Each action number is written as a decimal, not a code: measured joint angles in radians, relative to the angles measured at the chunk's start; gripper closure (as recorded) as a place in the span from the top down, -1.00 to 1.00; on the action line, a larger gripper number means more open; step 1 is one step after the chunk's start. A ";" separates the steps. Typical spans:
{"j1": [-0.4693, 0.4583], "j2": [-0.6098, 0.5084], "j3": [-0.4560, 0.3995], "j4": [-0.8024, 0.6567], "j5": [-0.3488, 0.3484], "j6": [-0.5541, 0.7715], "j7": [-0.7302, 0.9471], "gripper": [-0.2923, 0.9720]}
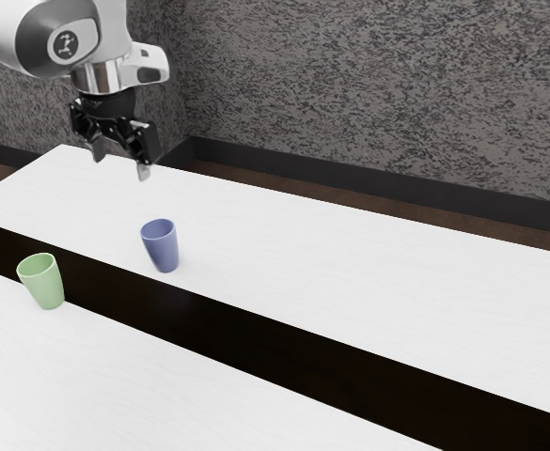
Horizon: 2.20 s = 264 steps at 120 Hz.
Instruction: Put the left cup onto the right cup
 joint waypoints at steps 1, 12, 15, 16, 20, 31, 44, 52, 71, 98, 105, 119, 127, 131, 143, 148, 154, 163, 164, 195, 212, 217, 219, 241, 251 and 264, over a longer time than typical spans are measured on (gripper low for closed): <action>0.002 0.000 0.001 -0.002 0.000 0.001 0.000 0.54; 0.022 -0.001 0.003 -0.016 -0.003 0.007 -0.005 0.54; 0.027 -0.002 0.003 -0.021 -0.003 0.009 -0.006 0.54; 0.029 -0.002 0.003 -0.022 -0.003 0.009 -0.007 0.54; 0.033 -0.007 0.003 -0.029 -0.004 0.011 -0.009 0.54; 0.044 -0.031 0.004 -0.059 -0.004 0.014 -0.018 0.54; 0.058 -0.062 0.005 -0.098 -0.005 0.015 -0.028 0.54; 0.064 -0.078 0.006 -0.118 -0.005 0.011 -0.032 0.54; 0.074 -0.105 0.009 -0.166 -0.007 0.006 -0.041 0.54; 0.086 -0.108 0.030 -0.216 -0.009 0.024 -0.036 0.54; 0.094 -0.107 0.034 -0.230 -0.009 0.035 -0.030 0.54; 0.106 -0.107 0.042 -0.252 -0.006 0.056 -0.013 0.54; 0.111 -0.108 0.045 -0.268 -0.001 0.069 0.002 0.54; 0.114 -0.108 0.046 -0.277 0.002 0.077 0.010 0.54; 0.124 -0.110 0.052 -0.302 0.007 0.100 0.036 0.54; 0.126 -0.110 0.054 -0.309 0.010 0.107 0.047 0.54; 0.127 -0.115 0.056 -0.315 0.019 0.113 0.059 0.54; 0.127 -0.123 0.065 -0.327 0.032 0.122 0.077 0.54; 0.127 -0.124 0.066 -0.328 0.033 0.123 0.079 0.54; 0.130 -0.200 0.109 -0.437 0.053 0.180 0.134 0.54; 0.142 -0.217 0.120 -0.465 0.055 0.204 0.159 0.54; 0.149 -0.214 0.126 -0.466 0.056 0.211 0.167 0.54; 0.153 -0.211 0.129 -0.466 0.056 0.216 0.170 0.54; 0.181 -0.132 0.163 -0.449 0.054 0.287 0.215 0.54; 0.182 -0.087 0.179 -0.418 0.053 0.315 0.238 0.54; 0.184 -0.041 0.194 -0.396 0.050 0.353 0.270 0.54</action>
